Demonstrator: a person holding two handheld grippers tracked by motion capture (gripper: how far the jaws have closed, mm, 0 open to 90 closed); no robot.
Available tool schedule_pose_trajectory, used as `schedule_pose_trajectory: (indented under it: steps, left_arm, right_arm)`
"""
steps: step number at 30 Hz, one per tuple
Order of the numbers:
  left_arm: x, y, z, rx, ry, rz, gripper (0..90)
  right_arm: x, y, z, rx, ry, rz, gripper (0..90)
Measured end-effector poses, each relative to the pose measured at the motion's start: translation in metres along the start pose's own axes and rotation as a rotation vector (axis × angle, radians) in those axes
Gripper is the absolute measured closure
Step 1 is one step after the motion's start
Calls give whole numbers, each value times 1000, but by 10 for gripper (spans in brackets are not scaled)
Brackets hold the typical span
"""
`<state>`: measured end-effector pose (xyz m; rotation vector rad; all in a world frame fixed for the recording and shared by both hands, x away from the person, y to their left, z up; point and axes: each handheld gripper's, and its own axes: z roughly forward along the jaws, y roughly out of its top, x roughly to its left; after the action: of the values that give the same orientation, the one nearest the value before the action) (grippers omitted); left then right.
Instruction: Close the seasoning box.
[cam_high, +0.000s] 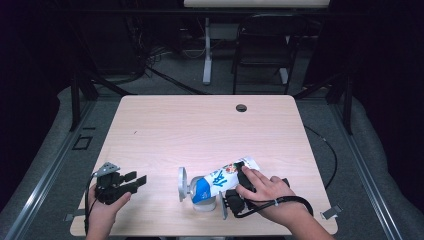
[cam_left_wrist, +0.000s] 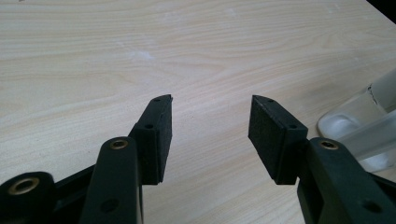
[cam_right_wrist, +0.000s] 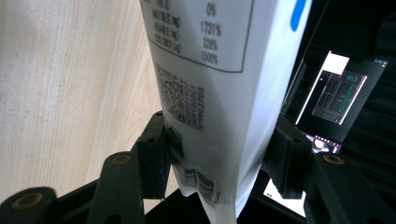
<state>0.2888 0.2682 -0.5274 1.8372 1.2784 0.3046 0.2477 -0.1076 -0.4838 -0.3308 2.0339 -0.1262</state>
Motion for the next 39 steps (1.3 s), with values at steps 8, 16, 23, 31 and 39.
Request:
schedule_pose_trajectory:
  steps: [8, 16, 23, 31, 39]
  left_arm:
    - [1, 0, -1, 9, -1, 1, 498]
    - [1, -1, 0, 0, 2, -5, 499]
    - [1, -1, 0, 0, 2, -6, 499]
    - [1, -1, 0, 1, 2, -7, 498]
    - [2, -1, 0, 2, 2, -7, 499]
  right_arm:
    - [0, 0, 0, 1, -3, -5, 483]
    - [0, 1, 0, 2, -4, -9, 485]
    - [-1, 1, -1, 6, -8, -16, 485]
    - [0, 1, -1, 5, -10, -18, 485]
    - [-1, 1, -2, 16, -13, -30, 487]
